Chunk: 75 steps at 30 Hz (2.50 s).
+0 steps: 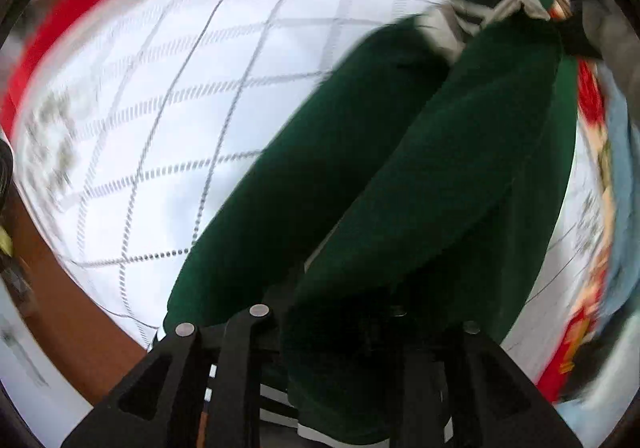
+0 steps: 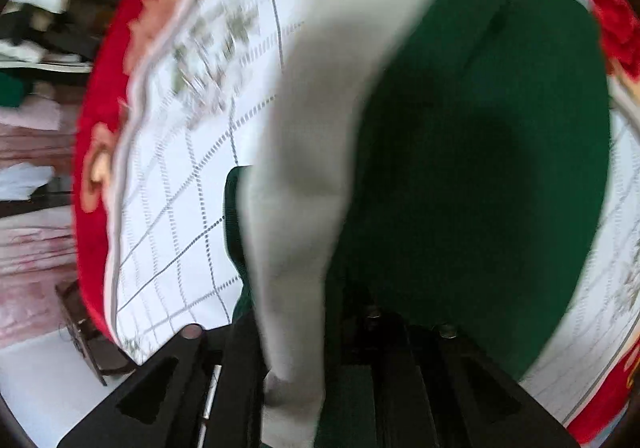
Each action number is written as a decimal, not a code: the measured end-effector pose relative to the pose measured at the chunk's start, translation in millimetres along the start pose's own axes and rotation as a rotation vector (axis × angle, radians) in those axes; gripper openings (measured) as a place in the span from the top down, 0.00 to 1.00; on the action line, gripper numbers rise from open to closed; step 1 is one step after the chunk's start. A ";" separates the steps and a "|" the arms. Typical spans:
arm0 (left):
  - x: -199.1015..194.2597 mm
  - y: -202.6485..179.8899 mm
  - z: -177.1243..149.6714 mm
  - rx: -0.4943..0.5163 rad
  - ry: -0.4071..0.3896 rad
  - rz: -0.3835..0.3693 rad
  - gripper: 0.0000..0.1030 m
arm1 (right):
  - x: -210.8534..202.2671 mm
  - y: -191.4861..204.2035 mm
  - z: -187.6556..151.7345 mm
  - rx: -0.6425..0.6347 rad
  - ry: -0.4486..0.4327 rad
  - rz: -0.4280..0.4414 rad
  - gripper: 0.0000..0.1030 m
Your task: Fold large clothes
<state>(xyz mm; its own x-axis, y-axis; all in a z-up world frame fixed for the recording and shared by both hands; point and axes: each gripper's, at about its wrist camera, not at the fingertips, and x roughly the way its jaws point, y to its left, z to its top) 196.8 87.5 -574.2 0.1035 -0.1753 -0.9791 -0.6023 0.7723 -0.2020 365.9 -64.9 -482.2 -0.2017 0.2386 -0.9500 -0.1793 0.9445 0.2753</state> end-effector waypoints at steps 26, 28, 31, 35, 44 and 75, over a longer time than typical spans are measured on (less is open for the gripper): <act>26.2 -93.8 78.8 0.205 -0.223 0.362 0.03 | -28.2 -290.8 23.1 0.213 -0.336 0.598 0.19; 37.0 -96.9 86.8 0.228 -0.217 0.393 0.03 | -22.1 -279.9 29.1 0.186 -0.307 0.589 0.63; 40.2 -100.8 95.1 0.281 -0.226 0.422 0.00 | -33.9 -283.1 17.1 0.223 -0.351 0.621 0.81; 37.9 -112.4 96.6 0.361 -0.221 0.413 0.00 | -62.7 -313.7 -37.8 0.399 -0.422 0.661 0.83; 28.5 -184.4 73.3 0.430 -0.156 0.288 0.00 | -66.9 -398.8 -240.0 0.714 -0.244 0.298 0.58; 6.1 -203.3 54.3 0.311 -0.233 0.229 0.00 | -180.5 -432.2 -147.7 0.547 -0.452 -0.164 0.65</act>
<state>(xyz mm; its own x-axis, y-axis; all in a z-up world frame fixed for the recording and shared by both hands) 362.8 -37.5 -540.5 0.1920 0.1361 -0.9719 -0.3676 0.9282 0.0574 337.6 -549.5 -407.8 0.2253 0.0425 -0.9734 0.3578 0.9256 0.1232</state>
